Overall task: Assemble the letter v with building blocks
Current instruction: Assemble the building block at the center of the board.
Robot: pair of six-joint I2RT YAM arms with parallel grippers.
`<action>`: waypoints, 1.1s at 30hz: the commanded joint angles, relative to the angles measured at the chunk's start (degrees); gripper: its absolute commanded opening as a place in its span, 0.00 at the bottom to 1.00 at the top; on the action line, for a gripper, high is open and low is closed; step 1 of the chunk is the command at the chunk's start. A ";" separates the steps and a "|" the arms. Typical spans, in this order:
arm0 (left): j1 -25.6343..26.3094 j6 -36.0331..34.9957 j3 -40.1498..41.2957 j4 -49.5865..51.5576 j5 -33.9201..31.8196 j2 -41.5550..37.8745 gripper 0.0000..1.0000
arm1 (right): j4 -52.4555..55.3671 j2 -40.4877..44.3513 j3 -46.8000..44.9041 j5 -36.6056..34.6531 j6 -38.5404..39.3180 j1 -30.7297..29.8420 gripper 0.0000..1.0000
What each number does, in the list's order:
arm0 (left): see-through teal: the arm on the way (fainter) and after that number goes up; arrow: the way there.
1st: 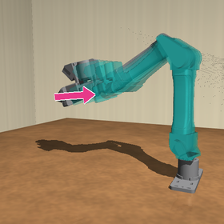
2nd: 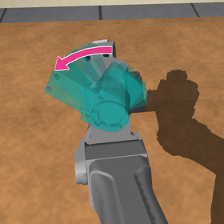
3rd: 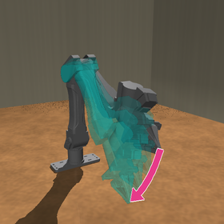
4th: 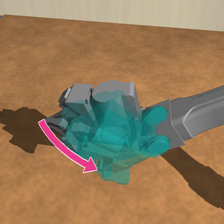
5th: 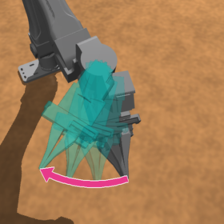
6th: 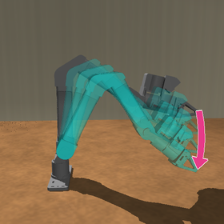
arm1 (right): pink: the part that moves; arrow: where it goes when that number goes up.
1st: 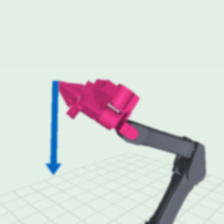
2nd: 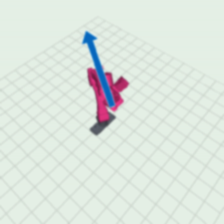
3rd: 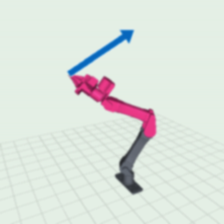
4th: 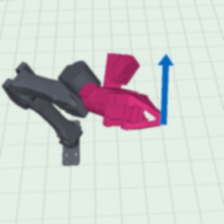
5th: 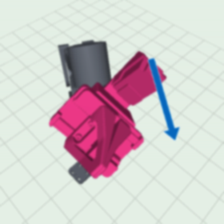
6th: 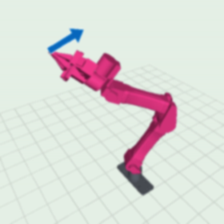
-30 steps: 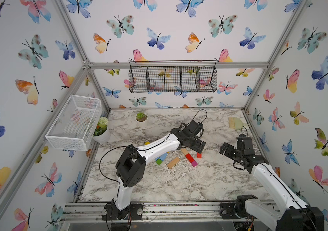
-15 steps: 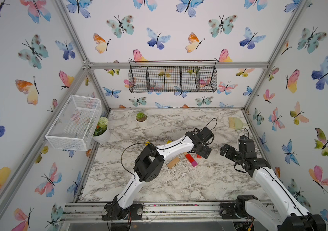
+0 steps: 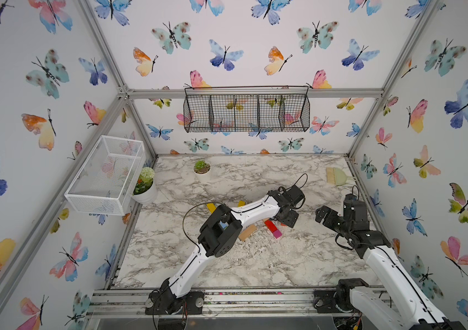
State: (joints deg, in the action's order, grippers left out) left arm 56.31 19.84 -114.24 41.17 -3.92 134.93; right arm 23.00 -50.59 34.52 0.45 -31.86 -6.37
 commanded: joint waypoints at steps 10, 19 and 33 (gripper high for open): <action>-0.24 0.63 -1.80 1.11 -1.35 3.05 0.62 | -0.15 -0.04 -0.51 1.05 0.07 0.28 0.99; -0.33 0.35 -2.66 1.08 -1.44 4.36 0.55 | -0.50 -0.30 -0.77 1.74 0.63 0.24 1.00; -0.42 -1.79 -2.33 1.46 -2.03 3.44 0.23 | -0.44 -0.31 -0.47 1.75 0.74 0.26 1.00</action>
State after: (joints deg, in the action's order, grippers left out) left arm 56.21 19.27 -116.53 41.12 -4.82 137.91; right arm 22.68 -50.92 34.13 1.78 -31.81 -6.33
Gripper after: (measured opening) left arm 0.280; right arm 0.991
